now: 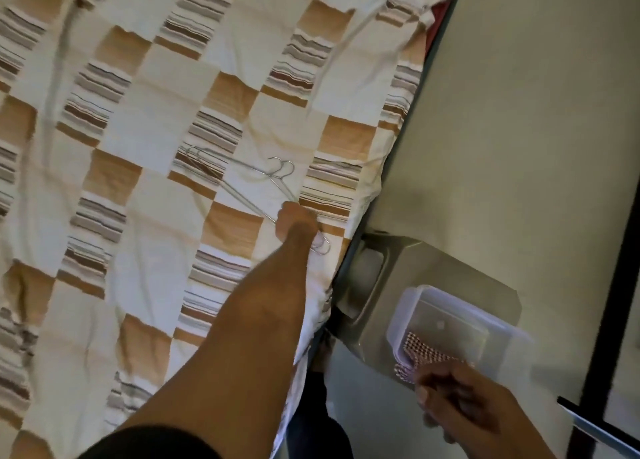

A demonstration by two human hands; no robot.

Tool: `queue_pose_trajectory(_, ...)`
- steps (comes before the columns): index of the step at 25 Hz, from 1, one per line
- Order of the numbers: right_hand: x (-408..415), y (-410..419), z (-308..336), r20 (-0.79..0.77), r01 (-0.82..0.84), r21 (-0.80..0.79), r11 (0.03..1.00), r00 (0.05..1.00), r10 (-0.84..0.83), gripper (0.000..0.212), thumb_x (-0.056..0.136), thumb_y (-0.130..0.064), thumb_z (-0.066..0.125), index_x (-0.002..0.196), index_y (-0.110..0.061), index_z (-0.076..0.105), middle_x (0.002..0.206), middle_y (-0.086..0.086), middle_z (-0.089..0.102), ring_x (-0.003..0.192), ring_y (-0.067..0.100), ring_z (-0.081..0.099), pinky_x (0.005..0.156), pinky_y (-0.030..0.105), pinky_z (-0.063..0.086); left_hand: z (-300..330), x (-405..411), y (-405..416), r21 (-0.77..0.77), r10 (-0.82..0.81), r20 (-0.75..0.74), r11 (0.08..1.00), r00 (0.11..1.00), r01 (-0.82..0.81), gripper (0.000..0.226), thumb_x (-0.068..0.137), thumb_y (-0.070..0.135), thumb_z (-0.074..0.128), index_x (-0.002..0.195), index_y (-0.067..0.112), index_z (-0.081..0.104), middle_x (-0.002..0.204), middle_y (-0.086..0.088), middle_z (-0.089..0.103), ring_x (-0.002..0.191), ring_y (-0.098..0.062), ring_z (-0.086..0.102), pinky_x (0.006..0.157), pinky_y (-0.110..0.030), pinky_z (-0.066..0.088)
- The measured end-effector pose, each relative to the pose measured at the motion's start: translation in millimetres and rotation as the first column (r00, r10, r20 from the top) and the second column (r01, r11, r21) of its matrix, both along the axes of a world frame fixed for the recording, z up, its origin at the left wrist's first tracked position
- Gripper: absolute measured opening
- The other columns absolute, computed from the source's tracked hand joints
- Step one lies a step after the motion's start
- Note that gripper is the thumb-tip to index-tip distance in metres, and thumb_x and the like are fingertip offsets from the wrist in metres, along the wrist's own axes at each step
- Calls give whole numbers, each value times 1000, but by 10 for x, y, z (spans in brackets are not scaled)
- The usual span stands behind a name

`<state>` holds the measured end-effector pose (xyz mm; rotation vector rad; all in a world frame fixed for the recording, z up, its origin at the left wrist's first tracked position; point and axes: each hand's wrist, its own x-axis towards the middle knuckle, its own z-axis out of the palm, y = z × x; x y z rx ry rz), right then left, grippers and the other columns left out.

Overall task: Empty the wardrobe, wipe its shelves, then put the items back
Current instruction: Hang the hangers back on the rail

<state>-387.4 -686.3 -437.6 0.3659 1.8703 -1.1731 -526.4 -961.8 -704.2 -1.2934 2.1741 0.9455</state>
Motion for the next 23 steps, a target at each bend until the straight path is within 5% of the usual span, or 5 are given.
queue_pose_trajectory(4,72,70,-72,51,44,6,999,998,-44,9,86,-6,74,90,-14,74,78,7,72,67,15,69,57,16,48,-136,12,-28,3,8,-24,1000,1000,-8,31,93,23,61,118,5,61,124,-18,65,116,-37,62,93,-39,50)
queue_pose_trajectory(8,163,135,160,16,59,-31,998,998,-58,7,87,-7,72,91,-12,73,77,7,71,68,17,69,58,16,48,374,420,134,325,255,-258,931,932,-164,14,89,17,71,87,11,58,88,-19,72,75,-32,72,69,-39,61)
queue_pose_trajectory(13,369,475,596,-144,91,-37,995,985,-95,9,90,-12,70,92,-21,73,78,4,73,72,21,69,59,20,49,1587,1310,885,579,192,-436,808,879,110,17,93,7,68,93,-5,56,68,-15,64,57,-21,63,52,-27,54)
queue_pose_trajectory(17,761,1002,898,-304,274,-4,962,916,-262,12,92,-22,69,102,-27,72,86,-2,75,72,18,71,57,25,53,2433,1967,1880,668,-119,-529,554,841,498,13,91,11,72,92,9,59,69,-5,65,63,-19,67,55,-27,55)
queue_pose_trajectory(23,1883,2156,1220,-415,491,-66,869,778,-472,16,94,-27,67,109,-28,70,81,-5,73,61,14,65,59,25,52,3336,2847,3338,526,-513,-694,117,505,842,13,94,13,69,106,12,65,85,-6,75,72,-24,73,63,-35,60)
